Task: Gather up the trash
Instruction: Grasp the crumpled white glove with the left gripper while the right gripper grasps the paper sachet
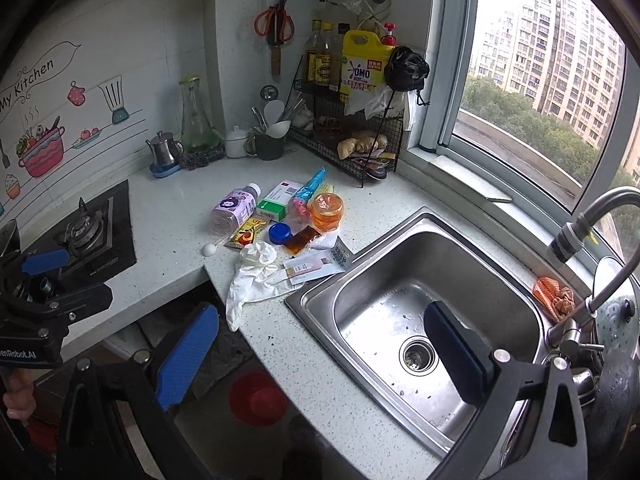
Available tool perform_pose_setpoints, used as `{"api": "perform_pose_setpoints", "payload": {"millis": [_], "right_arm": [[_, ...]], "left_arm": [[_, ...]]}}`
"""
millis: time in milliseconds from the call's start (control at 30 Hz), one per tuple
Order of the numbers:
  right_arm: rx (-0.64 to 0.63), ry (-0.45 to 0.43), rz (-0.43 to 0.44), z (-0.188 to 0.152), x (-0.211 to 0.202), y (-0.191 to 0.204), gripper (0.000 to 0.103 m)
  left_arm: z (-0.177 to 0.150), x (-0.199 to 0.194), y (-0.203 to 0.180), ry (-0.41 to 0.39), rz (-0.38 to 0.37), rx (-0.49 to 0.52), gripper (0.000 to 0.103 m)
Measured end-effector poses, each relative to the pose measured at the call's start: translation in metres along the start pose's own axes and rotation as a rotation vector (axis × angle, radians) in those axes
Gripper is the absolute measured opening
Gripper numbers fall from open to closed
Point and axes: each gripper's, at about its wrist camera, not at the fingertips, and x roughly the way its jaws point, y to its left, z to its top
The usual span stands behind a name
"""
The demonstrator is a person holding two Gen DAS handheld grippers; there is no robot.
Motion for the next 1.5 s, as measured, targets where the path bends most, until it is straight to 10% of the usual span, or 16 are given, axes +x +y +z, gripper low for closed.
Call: {"api": "perform_pose_setpoints", "payload": {"millis": [433,1067,1500], "right_arm": [[-0.028,0.161,0.053,0.049,0.122,-0.050,0.103],[-0.081,0.432,0.108,0.043,0.245,-0.084,0.093],[-0.115,0.449,0.138,0.054,0.268,-0.082,0.079]], "left_arm": [[0.065,0.142,-0.017,0.193,0.016,-0.018,0.101],[0.052,0.285,0.011,0.465,0.062,-0.164,0.074],[0.051,0.289,0.009,0.472,0.022,-0.173,0.007]]}}
